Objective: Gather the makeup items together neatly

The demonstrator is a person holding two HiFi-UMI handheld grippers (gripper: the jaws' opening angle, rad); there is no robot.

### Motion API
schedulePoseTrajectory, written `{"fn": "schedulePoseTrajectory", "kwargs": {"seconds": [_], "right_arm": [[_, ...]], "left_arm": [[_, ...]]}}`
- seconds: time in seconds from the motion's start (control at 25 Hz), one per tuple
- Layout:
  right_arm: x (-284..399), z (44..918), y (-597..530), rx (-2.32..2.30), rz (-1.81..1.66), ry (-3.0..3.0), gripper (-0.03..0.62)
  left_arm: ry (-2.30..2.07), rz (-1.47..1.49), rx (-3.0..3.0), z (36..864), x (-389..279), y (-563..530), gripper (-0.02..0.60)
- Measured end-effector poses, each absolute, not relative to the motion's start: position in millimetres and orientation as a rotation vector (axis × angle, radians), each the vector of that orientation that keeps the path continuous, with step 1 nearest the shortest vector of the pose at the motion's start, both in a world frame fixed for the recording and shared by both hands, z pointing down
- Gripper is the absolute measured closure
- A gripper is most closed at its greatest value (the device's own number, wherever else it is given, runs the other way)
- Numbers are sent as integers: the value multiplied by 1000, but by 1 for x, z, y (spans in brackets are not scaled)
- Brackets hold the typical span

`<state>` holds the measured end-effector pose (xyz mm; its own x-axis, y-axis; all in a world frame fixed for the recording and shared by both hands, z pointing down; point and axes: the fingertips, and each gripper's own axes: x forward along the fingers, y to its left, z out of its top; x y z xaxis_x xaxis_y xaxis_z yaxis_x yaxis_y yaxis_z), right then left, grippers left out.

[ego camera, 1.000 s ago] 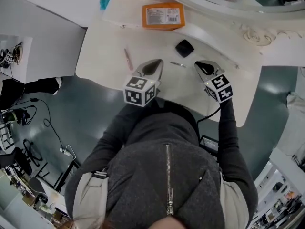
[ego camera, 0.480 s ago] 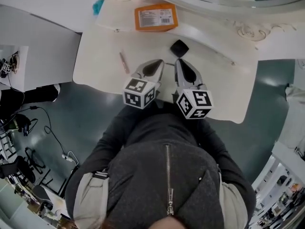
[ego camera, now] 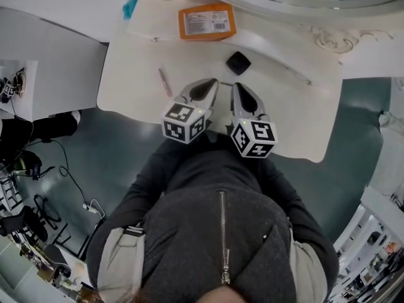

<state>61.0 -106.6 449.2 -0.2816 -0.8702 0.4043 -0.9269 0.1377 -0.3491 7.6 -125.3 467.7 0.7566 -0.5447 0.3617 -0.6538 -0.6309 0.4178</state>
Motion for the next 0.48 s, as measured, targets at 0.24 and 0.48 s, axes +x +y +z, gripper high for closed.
{"fn": "schedulePoseTrajectory", "kwargs": {"seconds": [0.24,0.48], "right_arm": [[59,451,-108,1799,819,-2293,591],[48,452,-110,1739,773,-2305,589]], "left_arm": [[-899,260,2402,468,5,-125,571],[-934,254,2386,469,-4,-127,571]]}}
